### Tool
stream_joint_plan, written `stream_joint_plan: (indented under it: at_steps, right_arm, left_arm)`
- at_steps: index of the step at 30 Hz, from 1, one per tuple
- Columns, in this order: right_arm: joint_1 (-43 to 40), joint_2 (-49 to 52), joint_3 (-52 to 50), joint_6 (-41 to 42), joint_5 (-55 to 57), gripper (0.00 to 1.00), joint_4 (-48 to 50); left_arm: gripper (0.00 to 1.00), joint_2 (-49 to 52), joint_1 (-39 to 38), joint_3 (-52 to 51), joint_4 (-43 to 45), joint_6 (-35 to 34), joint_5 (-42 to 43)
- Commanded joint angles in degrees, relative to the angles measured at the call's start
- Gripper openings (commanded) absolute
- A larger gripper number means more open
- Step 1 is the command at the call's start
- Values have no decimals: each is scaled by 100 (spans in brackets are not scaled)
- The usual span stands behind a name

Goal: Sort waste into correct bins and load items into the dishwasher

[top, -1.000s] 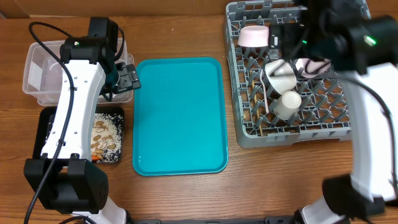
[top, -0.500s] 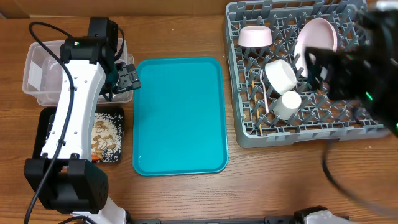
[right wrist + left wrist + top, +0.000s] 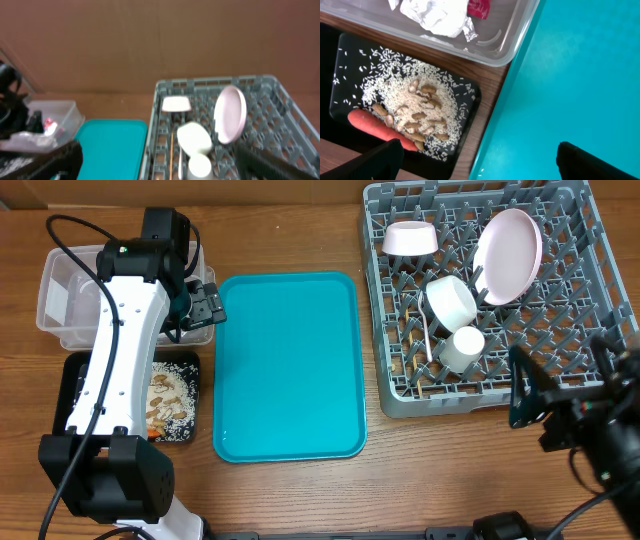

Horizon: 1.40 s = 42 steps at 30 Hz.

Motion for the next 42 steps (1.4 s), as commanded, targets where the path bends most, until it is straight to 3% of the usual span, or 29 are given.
stream_joint_plan:
  at_steps: [1,8,16,27,35,42]
  right_arm:
    - [-175,-656,-1080,24,-33,100,667]
    - [-400,-1917,-3515,24,-101,100,3042]
    - [-601,-2857,-5589,24,-409,100,4942]
    - [-1202,-4100,-7508,710,-450,100,6035]
    - [-1322,-4148,-8343,951,-468,100,6835]
    - [-1305,-4151,-8408,636,-424,100,6540]
  left_arm:
    - [100,-177,-2,133,-15,-59,-76]
    - [100,-177,0,133,-13,-61,-76]
    - [100,-177,0,133,-13,-59,-76]
    - [100,-177,-2,133,-13,-61,-76]
    - [100,-177,0,133,-13,-61,-76]
    - [100,-177,0,133,-13,-61,-76]
